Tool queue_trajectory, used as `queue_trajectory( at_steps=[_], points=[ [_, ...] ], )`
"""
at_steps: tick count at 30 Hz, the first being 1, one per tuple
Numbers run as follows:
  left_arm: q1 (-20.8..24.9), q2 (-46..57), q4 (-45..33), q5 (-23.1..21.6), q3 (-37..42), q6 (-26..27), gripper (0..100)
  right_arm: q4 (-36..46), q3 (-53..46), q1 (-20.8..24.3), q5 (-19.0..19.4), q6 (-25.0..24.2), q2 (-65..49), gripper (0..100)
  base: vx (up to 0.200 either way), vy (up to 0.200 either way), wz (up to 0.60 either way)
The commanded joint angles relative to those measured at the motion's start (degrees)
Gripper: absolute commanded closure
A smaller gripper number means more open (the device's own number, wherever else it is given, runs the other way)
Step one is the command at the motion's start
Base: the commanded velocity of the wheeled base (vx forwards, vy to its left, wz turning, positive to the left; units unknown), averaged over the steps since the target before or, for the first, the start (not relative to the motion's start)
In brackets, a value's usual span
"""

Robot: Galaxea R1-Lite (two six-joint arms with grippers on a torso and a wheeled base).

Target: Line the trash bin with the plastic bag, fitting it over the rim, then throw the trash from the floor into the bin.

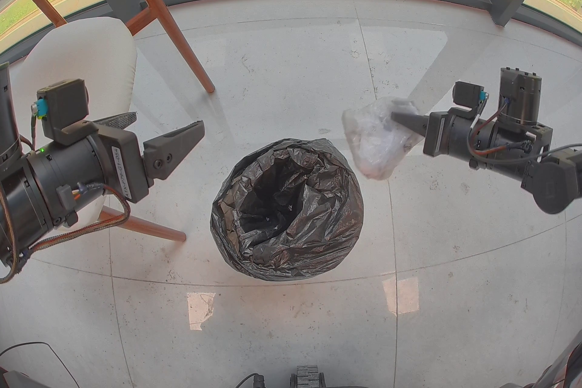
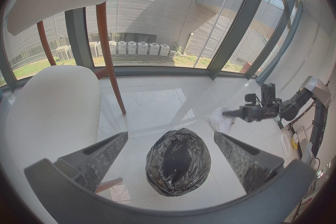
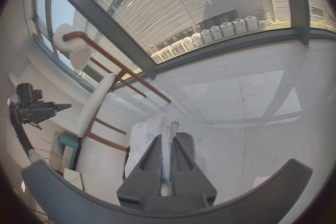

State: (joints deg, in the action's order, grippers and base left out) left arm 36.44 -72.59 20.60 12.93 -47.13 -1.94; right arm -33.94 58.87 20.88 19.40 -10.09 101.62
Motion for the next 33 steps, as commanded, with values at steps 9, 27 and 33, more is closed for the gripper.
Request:
queue_trajectory(
  at_steps=[9,27,33],
  points=[
    [0.04,-0.97,0.05,-0.01,-0.95,0.0,0,-5.88,-4.73,11.64,-0.06,0.16,3.58,100,0.0,0.0,0.0],
    [-1.11,-1.06,0.05,0.07,-1.39,0.0,0,-14.58,-3.85,12.69,-0.32,-0.28,8.95,0,0.0,0.0,0.0],
    [-1.28,-0.88,0.05,0.16,-1.56,-0.08,0,-13.96,-4.73,11.64,-0.32,-0.45,4.02,0,0.0,0.0,0.0]
  ],
)
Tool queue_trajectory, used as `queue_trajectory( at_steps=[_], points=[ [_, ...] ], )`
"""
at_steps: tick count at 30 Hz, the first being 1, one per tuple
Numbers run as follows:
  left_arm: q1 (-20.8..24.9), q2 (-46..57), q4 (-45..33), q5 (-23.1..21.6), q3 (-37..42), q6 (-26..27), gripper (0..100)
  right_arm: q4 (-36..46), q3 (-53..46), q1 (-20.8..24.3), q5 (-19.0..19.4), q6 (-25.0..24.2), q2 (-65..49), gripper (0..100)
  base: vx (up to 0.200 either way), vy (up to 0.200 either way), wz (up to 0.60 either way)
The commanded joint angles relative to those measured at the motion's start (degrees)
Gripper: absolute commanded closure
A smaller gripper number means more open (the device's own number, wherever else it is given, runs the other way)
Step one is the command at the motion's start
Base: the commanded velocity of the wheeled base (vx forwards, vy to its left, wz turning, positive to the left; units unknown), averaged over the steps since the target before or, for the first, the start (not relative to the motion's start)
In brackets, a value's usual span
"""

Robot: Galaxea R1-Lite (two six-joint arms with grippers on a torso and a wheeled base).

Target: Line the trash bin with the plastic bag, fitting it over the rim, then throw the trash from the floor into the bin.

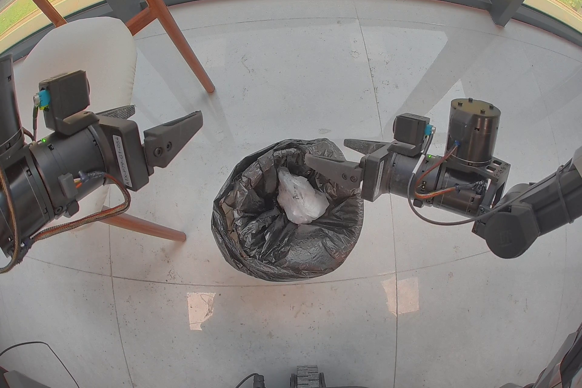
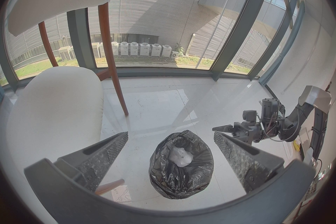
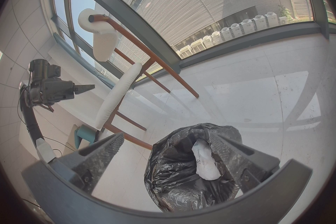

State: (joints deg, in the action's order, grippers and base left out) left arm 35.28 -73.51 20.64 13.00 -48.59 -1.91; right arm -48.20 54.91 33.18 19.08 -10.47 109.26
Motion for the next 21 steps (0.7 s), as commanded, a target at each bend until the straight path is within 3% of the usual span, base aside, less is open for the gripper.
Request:
queue_trajectory(
  at_steps=[1,9,21],
  points=[
    [-0.21,0.3,0.02,0.19,-0.1,-0.11,0,0.3,-1.12,-1.1,-0.09,-0.08,-4.94,0,0.0,0.0,0.0],
    [-4.96,4.69,-0.16,0.54,0.16,-0.2,0,3.2,-6.39,-7.26,-2.12,-0.08,-17.42,0,0.0,0.0,0.0],
    [-24.03,19.37,-3.76,0.45,4.65,-0.28,0,10.67,-18.7,-12.97,-7.65,-0.08,-37.28,0,0.0,0.0,0.0]
  ],
)
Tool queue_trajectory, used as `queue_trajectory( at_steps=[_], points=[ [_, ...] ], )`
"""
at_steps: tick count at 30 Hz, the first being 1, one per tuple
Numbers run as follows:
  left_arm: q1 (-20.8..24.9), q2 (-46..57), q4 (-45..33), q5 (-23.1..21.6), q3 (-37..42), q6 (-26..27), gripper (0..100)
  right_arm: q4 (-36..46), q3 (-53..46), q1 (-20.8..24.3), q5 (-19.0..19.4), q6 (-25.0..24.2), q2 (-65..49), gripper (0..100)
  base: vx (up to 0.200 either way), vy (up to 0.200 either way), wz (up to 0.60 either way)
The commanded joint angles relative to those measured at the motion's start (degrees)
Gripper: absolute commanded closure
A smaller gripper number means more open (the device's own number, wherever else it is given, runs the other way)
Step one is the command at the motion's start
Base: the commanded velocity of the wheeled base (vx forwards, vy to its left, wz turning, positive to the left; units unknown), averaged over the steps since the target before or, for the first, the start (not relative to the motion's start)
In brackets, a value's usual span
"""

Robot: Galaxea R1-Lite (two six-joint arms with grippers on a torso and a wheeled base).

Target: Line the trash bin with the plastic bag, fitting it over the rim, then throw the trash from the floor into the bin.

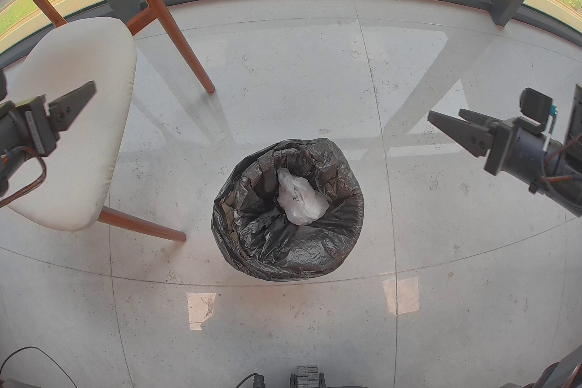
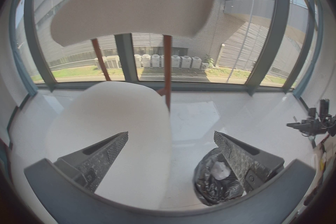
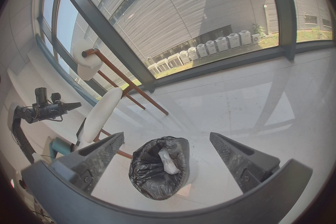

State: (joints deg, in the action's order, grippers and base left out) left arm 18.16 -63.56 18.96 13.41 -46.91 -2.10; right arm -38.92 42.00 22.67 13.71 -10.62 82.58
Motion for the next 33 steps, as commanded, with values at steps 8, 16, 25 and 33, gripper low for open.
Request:
queue_trajectory(
  at_steps=[8,16,25,33],
  points=[
    [-9.02,22.25,-3.22,0.39,13.25,-0.36,0,8.78,-11.76,-2.46,-6.68,0.16,-24.04,0,0.0,0.0,0.0],
    [-9.11,34.82,-3.49,0.74,23.27,-0.19,0,22.31,-16.95,-4.74,-12.31,-0.02,-42.15,0,0.0,0.0,0.0],
    [-8.85,45.19,-5.6,0.39,31.79,-0.19,0,31.01,-20.46,-17.14,-11.17,0.07,-54.98,0,0.0,0.0,0.0],
    [-8.67,56.53,-12.98,0.13,37.42,-0.19,0,32.68,-27.06,-17.84,-10.29,1.57,-65.09,0,0.0,0.0,0.0]
  ],
)
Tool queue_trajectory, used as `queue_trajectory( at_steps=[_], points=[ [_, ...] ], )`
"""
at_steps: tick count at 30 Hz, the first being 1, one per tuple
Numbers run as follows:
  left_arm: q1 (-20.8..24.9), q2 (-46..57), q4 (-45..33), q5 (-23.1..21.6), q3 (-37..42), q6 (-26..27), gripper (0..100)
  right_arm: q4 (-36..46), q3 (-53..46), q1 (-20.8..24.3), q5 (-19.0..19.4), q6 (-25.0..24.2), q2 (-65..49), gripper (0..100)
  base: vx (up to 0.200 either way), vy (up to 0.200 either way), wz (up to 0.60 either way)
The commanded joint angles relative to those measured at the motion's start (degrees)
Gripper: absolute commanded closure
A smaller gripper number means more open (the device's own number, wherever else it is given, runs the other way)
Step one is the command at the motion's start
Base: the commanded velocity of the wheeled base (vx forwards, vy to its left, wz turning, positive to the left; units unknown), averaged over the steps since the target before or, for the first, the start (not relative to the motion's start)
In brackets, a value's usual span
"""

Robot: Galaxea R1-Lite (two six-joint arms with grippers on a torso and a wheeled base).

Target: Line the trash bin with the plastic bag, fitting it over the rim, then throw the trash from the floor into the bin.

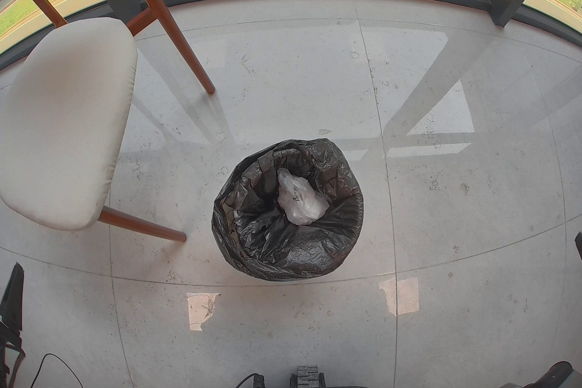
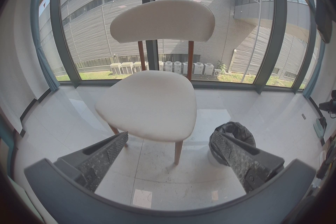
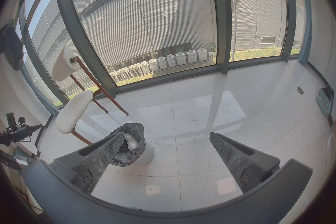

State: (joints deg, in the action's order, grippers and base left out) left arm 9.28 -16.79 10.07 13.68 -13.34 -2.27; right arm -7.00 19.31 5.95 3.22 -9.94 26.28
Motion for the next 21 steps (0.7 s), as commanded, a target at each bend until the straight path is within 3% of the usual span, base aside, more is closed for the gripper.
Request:
queue_trajectory(
  at_steps=[1,11,18,21],
  points=[
    [0.22,11.07,-5.24,-0.14,4.2,0.07,0,0.93,-4.9,-1.12,0.03,0.97,-9.32,0,0.0,0.0,0.0],
    [0.22,11.86,-5.15,-0.05,12.19,0.16,0,12.36,-8.5,-2.08,-0.23,4.49,-21.27,0,0.0,0.0,0.0],
    [0.3,11.86,-7.61,-0.23,12.98,-0.19,0,12.53,-10.61,-2.35,-1.37,5.1,-21.62,0,0.0,0.0,0.0],
    [0.3,11.78,-7.78,-0.76,12.98,-0.11,0,12.45,-14.74,-2.35,-1.72,7.91,-21.71,0,0.0,0.0,0.0]
  ],
)
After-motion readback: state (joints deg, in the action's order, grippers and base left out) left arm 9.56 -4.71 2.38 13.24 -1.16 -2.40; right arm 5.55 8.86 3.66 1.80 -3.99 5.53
